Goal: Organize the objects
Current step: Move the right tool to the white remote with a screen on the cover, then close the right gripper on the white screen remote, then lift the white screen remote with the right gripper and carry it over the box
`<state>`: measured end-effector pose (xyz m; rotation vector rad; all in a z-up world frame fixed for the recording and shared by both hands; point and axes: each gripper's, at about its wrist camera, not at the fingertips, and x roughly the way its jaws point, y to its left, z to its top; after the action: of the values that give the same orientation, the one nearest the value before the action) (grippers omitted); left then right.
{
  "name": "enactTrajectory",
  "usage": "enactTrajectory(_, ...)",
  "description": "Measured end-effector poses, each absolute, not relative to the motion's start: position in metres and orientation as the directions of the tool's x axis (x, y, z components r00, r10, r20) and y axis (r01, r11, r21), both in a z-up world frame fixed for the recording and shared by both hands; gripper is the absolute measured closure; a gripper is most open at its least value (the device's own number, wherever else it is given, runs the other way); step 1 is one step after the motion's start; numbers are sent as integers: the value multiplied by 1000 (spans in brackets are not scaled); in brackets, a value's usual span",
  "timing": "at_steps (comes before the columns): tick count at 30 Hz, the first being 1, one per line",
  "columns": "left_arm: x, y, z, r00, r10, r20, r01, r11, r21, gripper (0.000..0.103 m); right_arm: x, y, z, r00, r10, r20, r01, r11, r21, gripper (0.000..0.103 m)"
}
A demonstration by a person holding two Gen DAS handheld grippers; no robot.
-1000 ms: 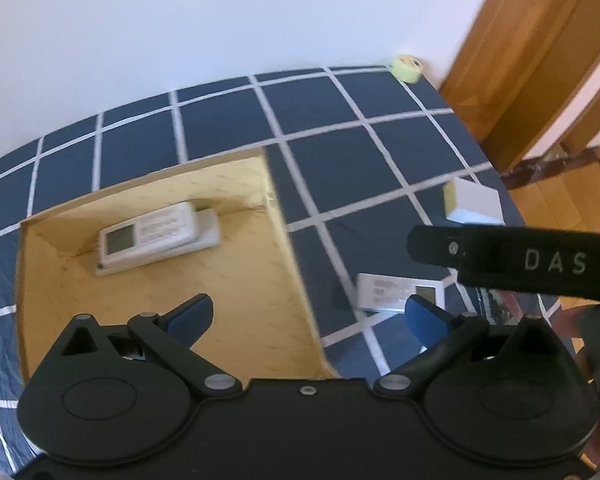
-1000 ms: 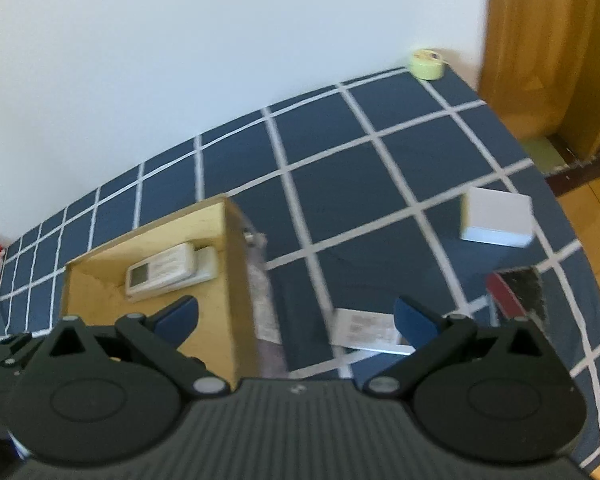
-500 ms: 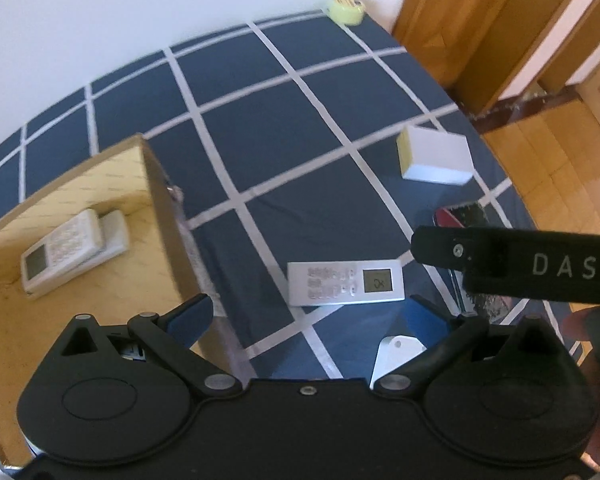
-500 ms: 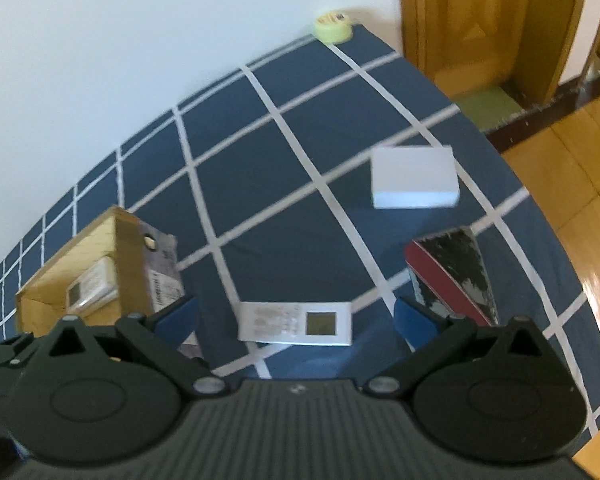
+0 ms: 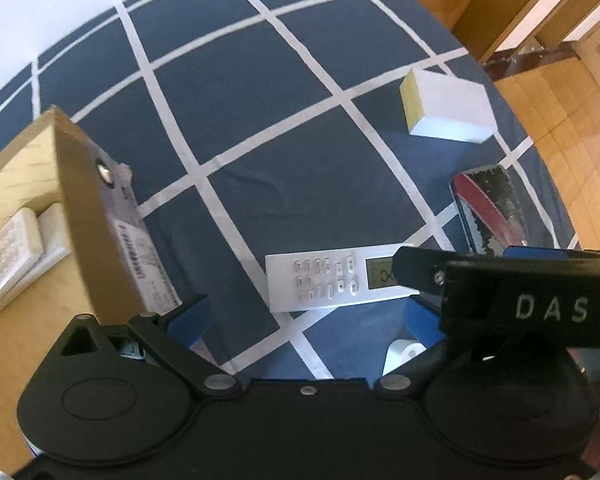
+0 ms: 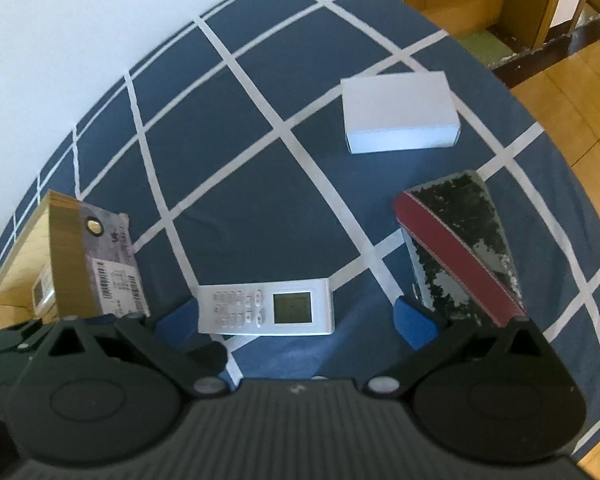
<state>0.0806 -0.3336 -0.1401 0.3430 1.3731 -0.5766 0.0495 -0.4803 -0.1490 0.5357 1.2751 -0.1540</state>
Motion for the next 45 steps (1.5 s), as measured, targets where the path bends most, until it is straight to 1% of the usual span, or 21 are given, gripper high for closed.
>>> enactTrajectory(6,88,-338,-163,38,-180,-983,569,812,-127,2,61,-478,-173,248,207,-947,399,869,294,1)
enactTrajectory(9,91,-338,-173,16,-182,-983,561,816,-142,4,66,-475,-183,222,213,-952,392,874,287,1)
enactTrajectory(17,98,-337,-194,-33,-191,-981,525,832,-180,9,74,-470,-199,179,221,-959,376,885,274,6)
enactTrajectory(18,99,-336,-196,-37,-194,-980,522,833,-184,10,75,-470,-201,175,219,-960,374,887,271,7)
enactTrajectory(19,100,-336,-198,-44,-193,-980,517,835,-188,11,77,-470,-202,170,222,-960,372,888,272,11)
enactTrajectory(21,101,-335,-203,-56,-198,-979,511,837,-198,15,79,-470,-206,161,225,-961,370,889,270,15)
enactTrajectory(25,102,-332,-208,-73,-207,-976,500,839,-215,18,82,-469,-211,155,238,-959,367,887,280,19)
enactTrajectory(27,102,-332,-210,-81,-213,-974,498,837,-224,25,82,-469,-213,152,240,-959,367,887,280,25)
enactTrajectory(29,102,-333,-210,-86,-216,-973,500,835,-229,26,84,-468,-213,151,240,-959,363,889,279,27)
enactTrajectory(31,103,-333,-209,-83,-221,-972,503,833,-232,28,85,-467,-213,151,240,-959,362,889,279,28)
enactTrajectory(33,103,-334,-209,-82,-220,-972,505,832,-231,28,86,-466,-213,152,235,-960,362,890,275,29)
enactTrajectory(36,104,-333,-209,-80,-222,-972,499,835,-232,30,87,-465,-212,156,247,-957,359,888,287,38)
enactTrajectory(43,104,-332,-207,-77,-224,-972,499,835,-232,33,88,-465,-210,158,239,-958,354,892,281,39)
enactTrajectory(45,104,-333,-205,-73,-223,-972,499,836,-229,35,88,-465,-209,161,235,-959,355,893,278,39)
